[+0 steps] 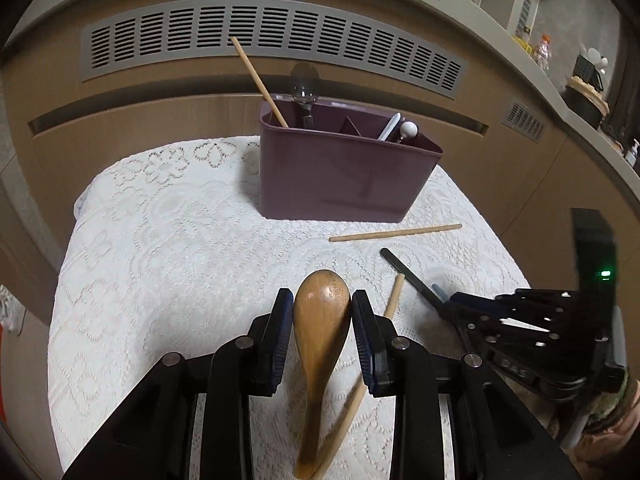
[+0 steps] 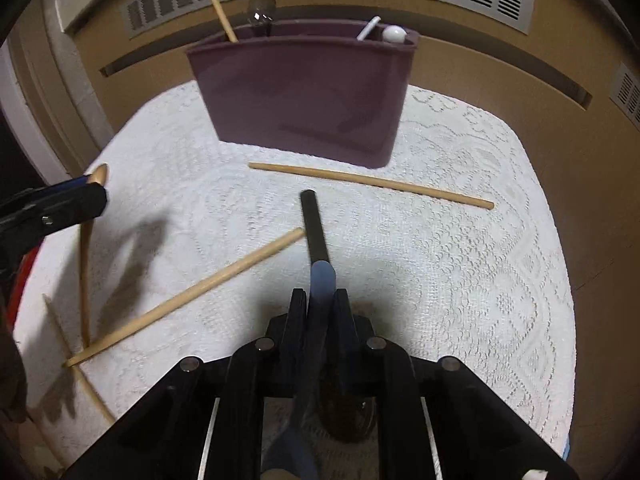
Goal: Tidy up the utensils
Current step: 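Lift the blue spoon with the right tool while the left tool lifts the wooden spoon, then lower both spoons into the purple holder and open both tools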
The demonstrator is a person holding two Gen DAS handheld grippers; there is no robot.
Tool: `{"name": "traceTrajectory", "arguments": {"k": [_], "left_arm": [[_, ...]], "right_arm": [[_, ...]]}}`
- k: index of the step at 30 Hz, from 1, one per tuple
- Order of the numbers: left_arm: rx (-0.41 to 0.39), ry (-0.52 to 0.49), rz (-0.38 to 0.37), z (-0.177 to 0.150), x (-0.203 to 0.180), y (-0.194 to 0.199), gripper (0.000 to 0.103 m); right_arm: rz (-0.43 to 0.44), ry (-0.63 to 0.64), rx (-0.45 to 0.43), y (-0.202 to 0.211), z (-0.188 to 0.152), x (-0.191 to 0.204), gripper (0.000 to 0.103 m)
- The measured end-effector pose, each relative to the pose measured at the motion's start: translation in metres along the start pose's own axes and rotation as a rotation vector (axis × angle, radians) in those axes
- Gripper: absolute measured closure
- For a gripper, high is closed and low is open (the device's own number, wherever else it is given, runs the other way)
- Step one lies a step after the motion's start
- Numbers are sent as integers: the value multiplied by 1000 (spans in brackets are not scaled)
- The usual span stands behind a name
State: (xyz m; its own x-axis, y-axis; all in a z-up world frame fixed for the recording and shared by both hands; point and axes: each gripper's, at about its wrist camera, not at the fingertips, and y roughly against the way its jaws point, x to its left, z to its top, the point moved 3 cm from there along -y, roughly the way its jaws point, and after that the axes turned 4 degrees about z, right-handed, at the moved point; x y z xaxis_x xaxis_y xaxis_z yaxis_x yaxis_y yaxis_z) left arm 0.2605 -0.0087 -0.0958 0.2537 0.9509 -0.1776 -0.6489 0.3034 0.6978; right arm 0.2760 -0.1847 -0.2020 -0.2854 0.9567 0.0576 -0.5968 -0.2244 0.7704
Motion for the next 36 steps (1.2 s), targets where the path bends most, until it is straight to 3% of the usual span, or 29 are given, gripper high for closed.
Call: {"name": "traceTrajectory", "arguments": {"k": [17, 27, 33, 36], "left_arm": [[-115, -9, 4, -1, -26, 61, 72], [-236, -44, -24, 35, -44, 100, 72], [-242, -40, -25, 40, -44, 103, 72], [-217, -27, -17, 32, -41, 97, 72]], "right_arm": [[79, 28, -186, 94, 0, 19, 93], [81, 76, -329, 146, 21, 30, 93], [102, 99, -369, 161, 34, 34, 93], [131, 90, -347, 155, 35, 30, 93]]}}
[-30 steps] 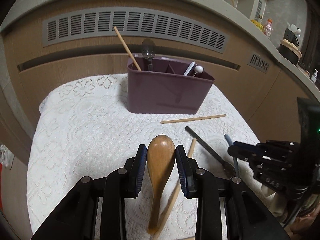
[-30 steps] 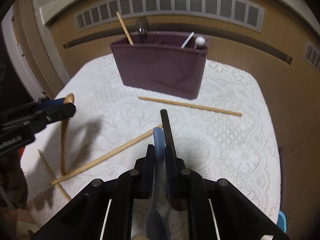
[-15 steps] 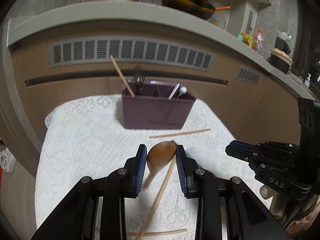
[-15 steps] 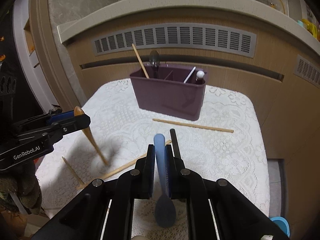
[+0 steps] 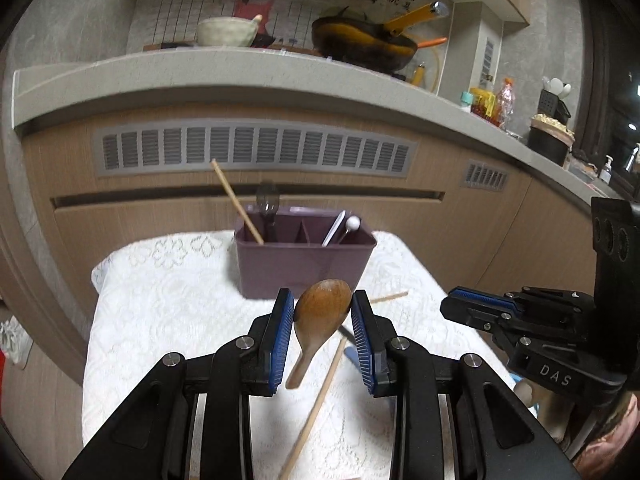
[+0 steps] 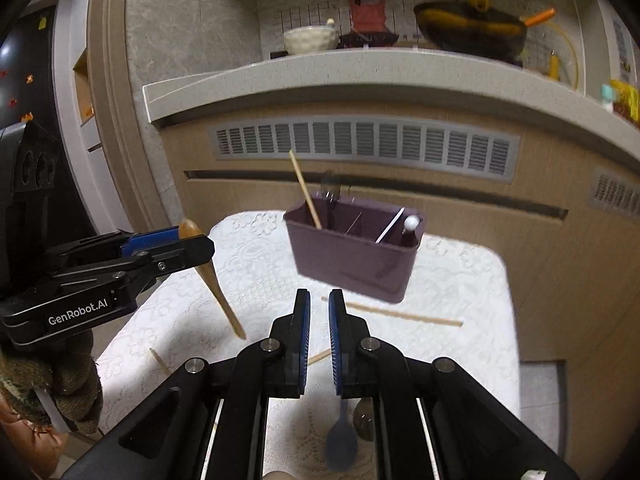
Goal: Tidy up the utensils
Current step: 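Lower both spoons into the purple holder and open both tools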
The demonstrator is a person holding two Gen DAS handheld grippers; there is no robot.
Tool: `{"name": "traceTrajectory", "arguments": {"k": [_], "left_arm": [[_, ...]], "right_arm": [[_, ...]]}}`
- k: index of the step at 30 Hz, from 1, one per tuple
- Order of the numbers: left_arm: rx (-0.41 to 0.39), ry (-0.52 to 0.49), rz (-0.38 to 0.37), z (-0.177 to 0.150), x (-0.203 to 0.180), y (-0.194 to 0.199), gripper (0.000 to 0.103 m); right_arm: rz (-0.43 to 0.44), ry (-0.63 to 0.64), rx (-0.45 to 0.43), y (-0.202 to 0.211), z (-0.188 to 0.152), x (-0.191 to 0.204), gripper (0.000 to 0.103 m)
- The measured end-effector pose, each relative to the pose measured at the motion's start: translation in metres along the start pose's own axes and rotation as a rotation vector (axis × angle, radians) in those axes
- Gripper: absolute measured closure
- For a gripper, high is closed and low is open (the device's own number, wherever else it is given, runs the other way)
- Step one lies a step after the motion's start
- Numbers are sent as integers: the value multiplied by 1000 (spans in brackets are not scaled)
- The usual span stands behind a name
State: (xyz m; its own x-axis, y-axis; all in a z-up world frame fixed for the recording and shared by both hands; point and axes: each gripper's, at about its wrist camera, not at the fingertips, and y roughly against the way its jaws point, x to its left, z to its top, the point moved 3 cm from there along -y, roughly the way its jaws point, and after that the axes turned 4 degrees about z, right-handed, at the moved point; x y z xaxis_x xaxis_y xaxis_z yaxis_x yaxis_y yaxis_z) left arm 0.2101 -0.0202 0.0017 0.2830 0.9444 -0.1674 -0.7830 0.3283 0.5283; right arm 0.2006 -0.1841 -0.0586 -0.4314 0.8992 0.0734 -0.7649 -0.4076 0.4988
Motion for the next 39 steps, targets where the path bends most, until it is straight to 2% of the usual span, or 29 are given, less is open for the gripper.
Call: {"name": "traceTrajectory", "arguments": {"k": [3, 5, 8, 12, 16, 23, 24, 25, 29, 39], "left_arm": [[28, 25, 10, -11, 7, -5, 72], [44, 41, 11, -19, 13, -8, 72], [64, 67, 12, -29, 22, -15, 72], [100, 98, 8, -40, 33, -25, 72], [111, 109, 8, -44, 39, -28, 72], [119, 126, 4, -48, 44, -29, 72], [118, 126, 4, -48, 44, -29, 72], [118, 126, 2, -48, 44, -29, 72], [113, 117, 2, -47, 41, -27, 73], [87, 100, 6, -40, 32, -17, 73]], "right_arm": [[34, -30, 49, -12, -15, -11, 93], [18, -20, 89, -22, -28, -18, 91], [-12, -36, 176, -43, -53, -30, 83], [-13, -64, 309, -82, -82, -38, 83], [4, -68, 344, -110, -89, -33, 83], [-27, -63, 387, -150, -86, -40, 84], [-42, -43, 380, -152, -85, -38, 85], [-53, -28, 387, -154, -83, -36, 91], [-54, -7, 368, -140, -77, -30, 90], [6, -41, 206, -71, -48, -18, 90]]}}
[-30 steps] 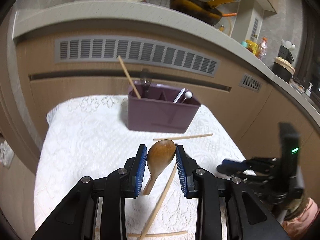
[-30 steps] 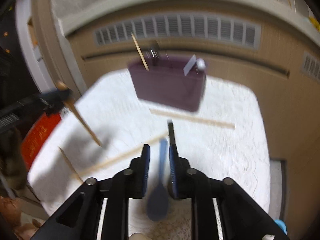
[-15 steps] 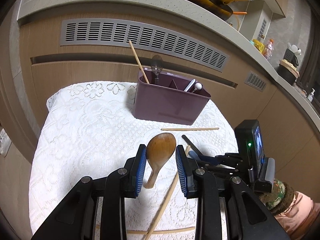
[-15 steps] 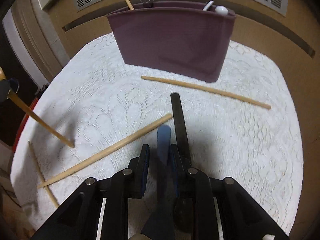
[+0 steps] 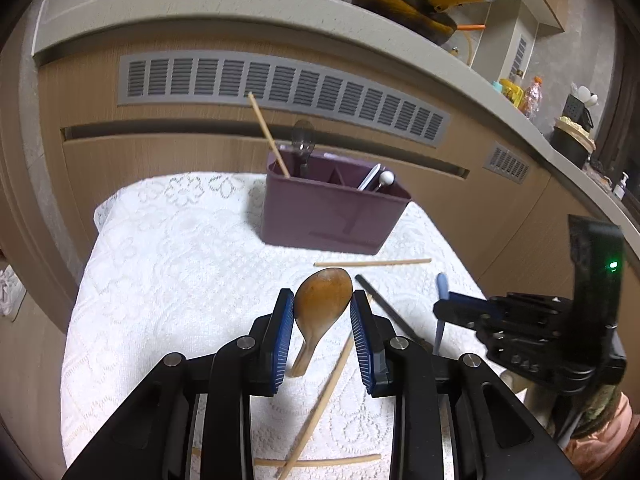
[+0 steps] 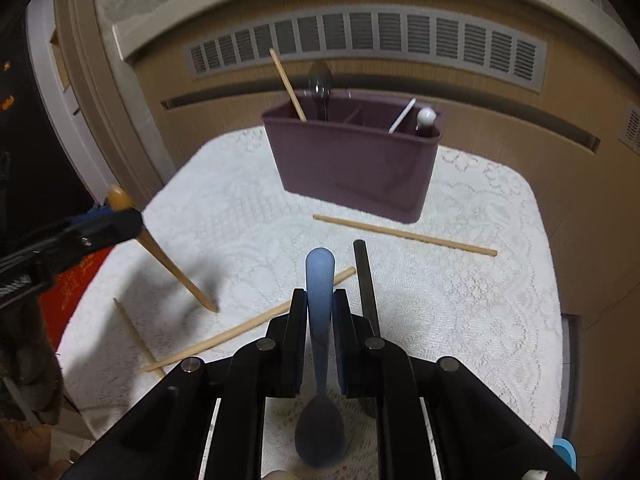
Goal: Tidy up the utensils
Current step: 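Lower both spoons into the purple holder and open both tools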
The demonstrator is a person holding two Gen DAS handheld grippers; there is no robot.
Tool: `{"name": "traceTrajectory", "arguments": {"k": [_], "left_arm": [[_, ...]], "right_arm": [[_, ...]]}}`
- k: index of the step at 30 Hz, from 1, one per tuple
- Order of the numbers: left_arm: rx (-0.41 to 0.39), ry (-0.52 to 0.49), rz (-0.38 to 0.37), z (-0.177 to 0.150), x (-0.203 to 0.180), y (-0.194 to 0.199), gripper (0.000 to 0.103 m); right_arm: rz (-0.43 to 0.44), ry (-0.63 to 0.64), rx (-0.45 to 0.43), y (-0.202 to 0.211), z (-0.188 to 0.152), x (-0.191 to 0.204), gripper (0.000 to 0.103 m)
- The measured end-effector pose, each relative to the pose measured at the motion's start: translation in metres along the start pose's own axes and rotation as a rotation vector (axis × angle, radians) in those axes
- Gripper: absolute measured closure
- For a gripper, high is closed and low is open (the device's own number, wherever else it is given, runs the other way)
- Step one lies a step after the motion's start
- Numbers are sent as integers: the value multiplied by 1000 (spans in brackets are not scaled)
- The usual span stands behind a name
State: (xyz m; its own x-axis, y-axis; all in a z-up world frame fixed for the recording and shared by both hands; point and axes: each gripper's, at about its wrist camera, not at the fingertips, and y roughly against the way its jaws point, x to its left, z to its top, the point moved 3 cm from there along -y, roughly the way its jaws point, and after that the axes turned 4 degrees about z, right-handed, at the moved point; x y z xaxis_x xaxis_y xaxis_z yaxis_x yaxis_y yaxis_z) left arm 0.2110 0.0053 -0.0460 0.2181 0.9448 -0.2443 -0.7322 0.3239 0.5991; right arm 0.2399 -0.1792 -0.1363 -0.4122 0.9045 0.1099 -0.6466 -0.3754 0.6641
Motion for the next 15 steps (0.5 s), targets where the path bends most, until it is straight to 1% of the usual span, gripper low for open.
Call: {"name": "traceTrajectory", "arguments": {"k": [2, 5, 8, 11, 13, 15], "left_arm": [[-23, -15, -6, 10, -5, 7, 73], [-81, -54, -20, 38, -15, 20, 73], [-168, -100, -27, 78, -28, 34, 73], [-267, -129, -27, 124, -39, 44, 73], [-309, -140, -27, 150, -43, 45, 73], [-341, -155, -35, 174, -47, 41, 73]], "right_arm": [[11, -1, -41, 15, 6, 2, 90], [25, 0, -124, 37, 24, 5, 90], [21, 39, -223, 64, 60, 10, 90], [5, 86, -328, 89, 103, 13, 90], [-29, 112, -399, 102, 129, 13, 90], [-50, 129, -448, 109, 156, 12, 90]]}}
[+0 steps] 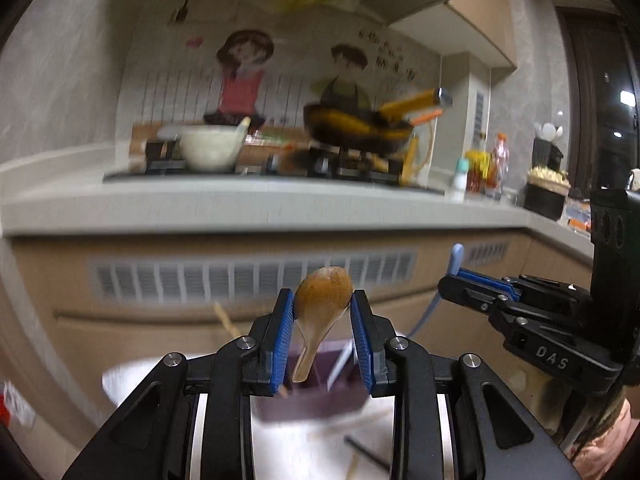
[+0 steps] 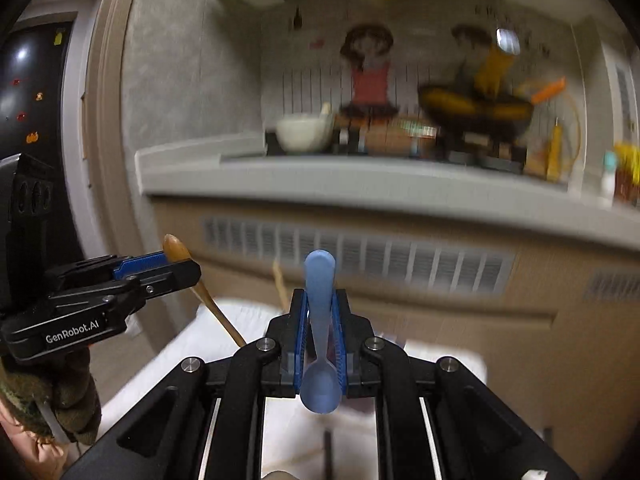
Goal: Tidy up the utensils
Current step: 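Lower both spoons into the purple holder and open both tools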
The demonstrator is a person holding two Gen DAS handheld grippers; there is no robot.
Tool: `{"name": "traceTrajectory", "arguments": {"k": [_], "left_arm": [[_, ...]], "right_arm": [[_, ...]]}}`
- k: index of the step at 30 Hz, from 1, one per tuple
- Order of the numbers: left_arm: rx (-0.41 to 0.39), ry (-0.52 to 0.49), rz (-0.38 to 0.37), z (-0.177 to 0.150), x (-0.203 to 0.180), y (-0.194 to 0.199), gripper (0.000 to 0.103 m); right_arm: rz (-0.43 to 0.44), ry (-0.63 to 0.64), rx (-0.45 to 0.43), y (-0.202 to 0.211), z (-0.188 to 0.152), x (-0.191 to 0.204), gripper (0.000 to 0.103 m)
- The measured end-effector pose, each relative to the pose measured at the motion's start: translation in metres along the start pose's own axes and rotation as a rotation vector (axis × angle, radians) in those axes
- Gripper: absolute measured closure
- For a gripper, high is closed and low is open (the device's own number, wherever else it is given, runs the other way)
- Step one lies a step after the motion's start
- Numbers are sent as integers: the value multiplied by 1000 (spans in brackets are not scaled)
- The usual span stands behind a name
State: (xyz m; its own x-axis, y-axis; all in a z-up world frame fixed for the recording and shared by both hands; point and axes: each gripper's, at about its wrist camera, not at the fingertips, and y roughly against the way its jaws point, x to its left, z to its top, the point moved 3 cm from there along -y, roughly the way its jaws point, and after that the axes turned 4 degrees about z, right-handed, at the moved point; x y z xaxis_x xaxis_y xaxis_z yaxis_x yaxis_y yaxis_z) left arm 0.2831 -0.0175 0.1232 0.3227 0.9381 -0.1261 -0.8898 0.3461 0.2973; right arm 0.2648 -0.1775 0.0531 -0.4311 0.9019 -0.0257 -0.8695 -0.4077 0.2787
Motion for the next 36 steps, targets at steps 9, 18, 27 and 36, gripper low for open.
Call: {"name": "traceTrajectory", "arguments": {"k": [9, 18, 27, 36], "left_arm": [[78, 25, -37, 9, 17, -84, 73], [263, 83, -82, -56, 23, -156, 55], [329, 136, -29, -102, 35, -137, 46], [463, 77, 2, -177, 23, -93, 33]], "right_arm": [[-60, -35, -18, -57, 25, -35, 90], [12, -99, 221, -132, -43, -48, 77], [-30, -118, 293, -124, -89, -60, 68], [-71, -170, 374, -95, -142, -89, 41]]}}
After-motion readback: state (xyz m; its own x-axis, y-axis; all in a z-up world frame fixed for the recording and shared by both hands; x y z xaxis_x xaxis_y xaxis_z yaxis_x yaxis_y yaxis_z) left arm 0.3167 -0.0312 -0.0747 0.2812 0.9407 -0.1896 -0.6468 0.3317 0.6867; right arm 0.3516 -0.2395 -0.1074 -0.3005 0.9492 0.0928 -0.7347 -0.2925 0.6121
